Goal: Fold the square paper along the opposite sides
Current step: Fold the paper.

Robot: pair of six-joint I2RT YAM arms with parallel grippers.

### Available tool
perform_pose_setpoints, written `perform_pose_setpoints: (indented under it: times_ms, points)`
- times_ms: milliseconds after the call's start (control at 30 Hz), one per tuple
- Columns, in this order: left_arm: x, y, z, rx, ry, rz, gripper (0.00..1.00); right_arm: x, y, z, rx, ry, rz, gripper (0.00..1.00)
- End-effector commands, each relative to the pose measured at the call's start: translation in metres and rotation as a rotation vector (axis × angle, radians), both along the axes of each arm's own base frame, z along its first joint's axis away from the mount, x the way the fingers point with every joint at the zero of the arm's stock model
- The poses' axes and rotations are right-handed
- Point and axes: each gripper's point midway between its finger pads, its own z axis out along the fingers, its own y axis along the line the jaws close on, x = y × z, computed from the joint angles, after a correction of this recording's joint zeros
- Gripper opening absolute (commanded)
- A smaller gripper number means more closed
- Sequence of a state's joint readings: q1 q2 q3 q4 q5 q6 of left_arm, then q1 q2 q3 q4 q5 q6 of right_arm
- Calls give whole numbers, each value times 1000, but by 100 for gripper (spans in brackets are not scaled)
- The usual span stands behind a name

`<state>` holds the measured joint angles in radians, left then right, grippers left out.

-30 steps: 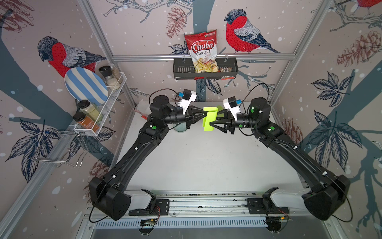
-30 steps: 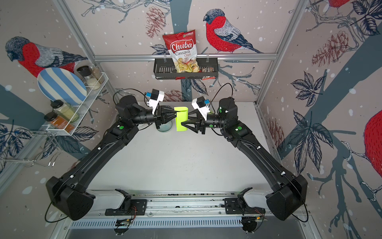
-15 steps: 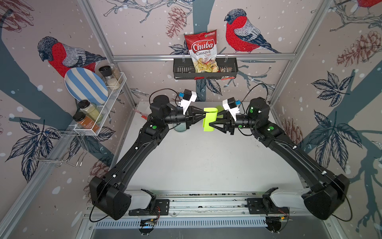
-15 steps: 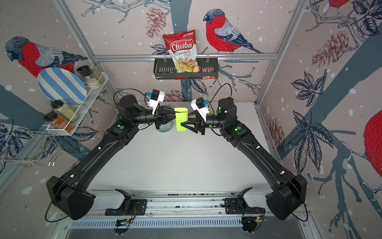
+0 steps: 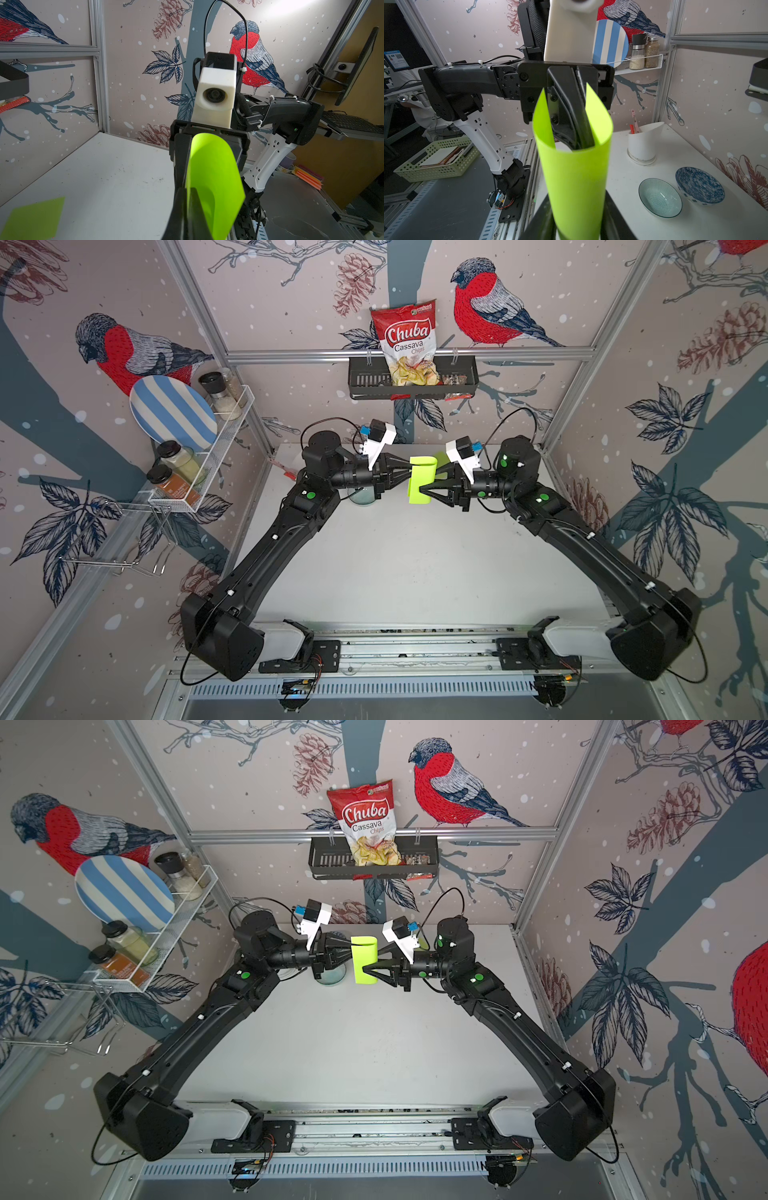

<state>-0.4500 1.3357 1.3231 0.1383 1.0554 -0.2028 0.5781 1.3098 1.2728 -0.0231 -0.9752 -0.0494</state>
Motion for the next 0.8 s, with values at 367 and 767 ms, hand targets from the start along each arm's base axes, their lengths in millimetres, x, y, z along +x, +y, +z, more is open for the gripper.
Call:
perform_pose_setpoints:
  times_ms: [367,767]
  points:
    - [-4,0,4,-3,-21,-20,0,-3,0,5,12,-33,9,33]
    - [-3,-1,2,-1,-20,-19,0,-2,0,5,12,-33,5,33]
